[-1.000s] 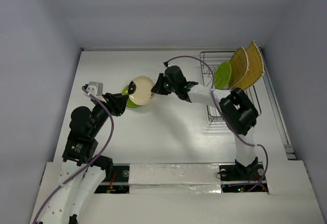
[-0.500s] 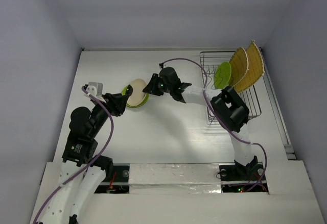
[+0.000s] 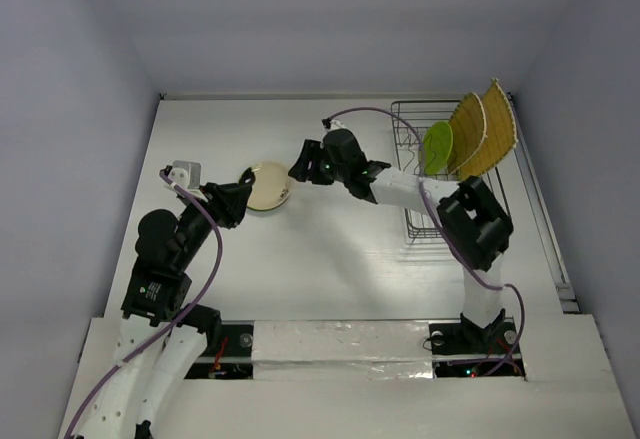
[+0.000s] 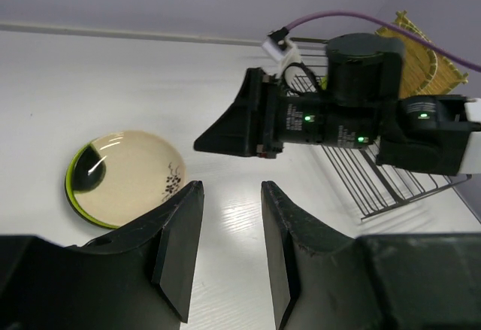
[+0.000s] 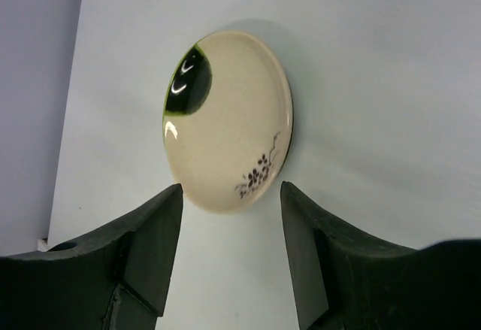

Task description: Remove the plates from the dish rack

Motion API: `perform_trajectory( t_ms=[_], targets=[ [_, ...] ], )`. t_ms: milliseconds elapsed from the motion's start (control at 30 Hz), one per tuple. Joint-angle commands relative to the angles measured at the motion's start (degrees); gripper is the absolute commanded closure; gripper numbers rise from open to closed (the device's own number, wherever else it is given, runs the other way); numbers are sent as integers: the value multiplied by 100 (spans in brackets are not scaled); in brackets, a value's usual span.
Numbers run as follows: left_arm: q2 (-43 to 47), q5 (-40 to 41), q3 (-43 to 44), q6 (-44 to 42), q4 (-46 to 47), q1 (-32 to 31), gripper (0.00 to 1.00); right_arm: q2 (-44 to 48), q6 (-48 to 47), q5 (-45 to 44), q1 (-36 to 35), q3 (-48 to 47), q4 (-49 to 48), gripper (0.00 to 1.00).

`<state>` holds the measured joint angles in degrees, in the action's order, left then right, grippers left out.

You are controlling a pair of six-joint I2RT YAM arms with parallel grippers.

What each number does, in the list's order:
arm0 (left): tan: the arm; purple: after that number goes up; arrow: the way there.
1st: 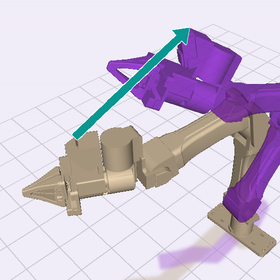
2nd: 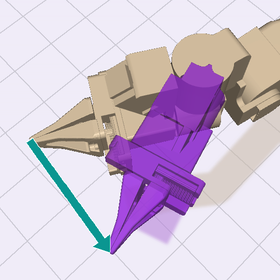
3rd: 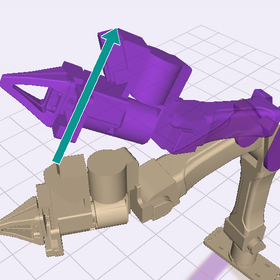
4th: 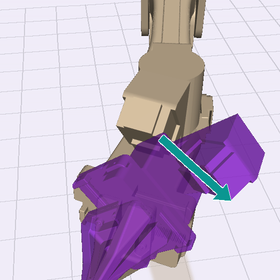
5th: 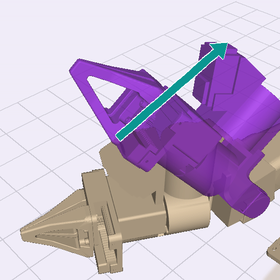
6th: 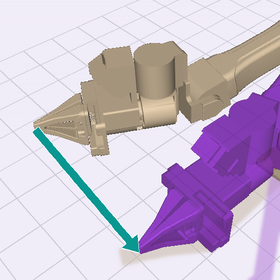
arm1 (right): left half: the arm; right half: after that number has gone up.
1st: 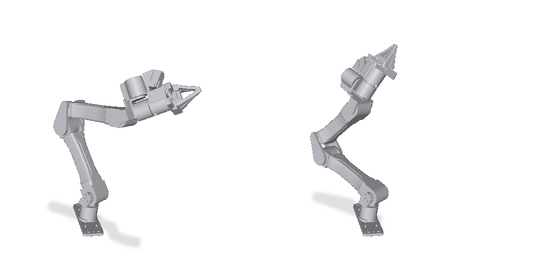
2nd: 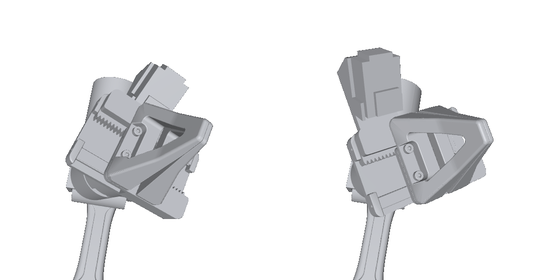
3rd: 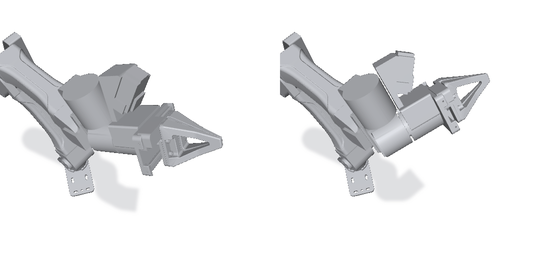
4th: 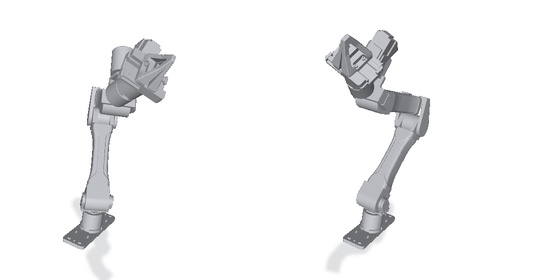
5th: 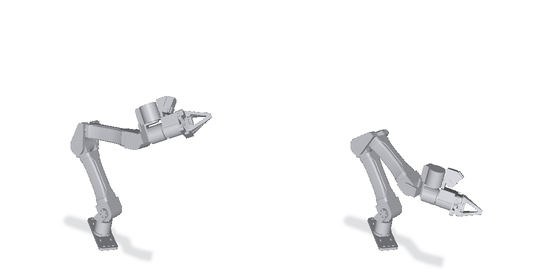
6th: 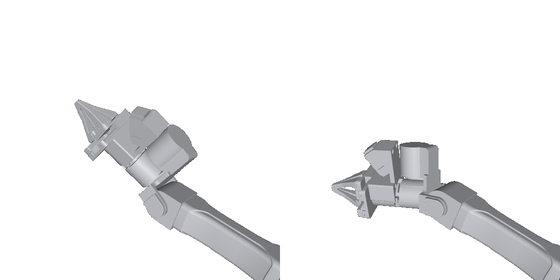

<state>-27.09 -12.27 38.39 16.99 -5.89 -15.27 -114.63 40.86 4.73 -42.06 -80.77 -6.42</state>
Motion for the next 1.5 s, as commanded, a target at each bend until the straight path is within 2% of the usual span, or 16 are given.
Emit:
perform_trajectory(
  t_ms=[0,33,67,133,167,233,467,533,567,667,767,1067,1200,1400,1467],
  targets=[
    [81,-56,195,-3,229,41,66,895,-543,-787,-39,333,9,41],
    [81,-56,195,-3,229,41,66,1046,-605,-972,-39,465,35,42],
    [90,-47,195,-12,229,41,66,1213,-684,-1401,-39,657,183,50],
    [81,-38,195,-12,220,41,66,1695,-939,-1886,22,825,394,74],
    [81,-47,195,-3,220,41,66,1864,-1044,-2323,75,965,622,92],
    [81,-56,195,-3,220,41,66,2363,-1395,-2634,321,1072,948,99],
    [72,-100,186,6,264,41,66,3315,-2012,-3135,1674,1371,1835,96],
    [64,-109,186,6,264,41,66,3272,-2143,-3224,1920,1310,1977,88],
    [55,-109,186,6,264,41,66,3254,-2187,-3407,2095,1310,2004,74],
    [37,-118,186,6,273,41,66,3035,-2346,-3750,2429,1152,2170,54],
    [37,-118,186,6,273,41,66,2762,-2425,-3734,2676,976,2197,53],
    [37,-109,195,-3,273,-11,65,1744,-2451,-3611,3108,396,2338,52],
    [55,-100,195,-3,255,-11,65,1566,-2434,-3812,3160,220,2417,57],
    [46,-109,204,-12,264,-11,65,1742,-2504,-3953,3160,325,2276,82],
    [63,-100,204,-12,264,-11,65,1725,-2522,-3989,3160,282,2311,87]
  ],
)
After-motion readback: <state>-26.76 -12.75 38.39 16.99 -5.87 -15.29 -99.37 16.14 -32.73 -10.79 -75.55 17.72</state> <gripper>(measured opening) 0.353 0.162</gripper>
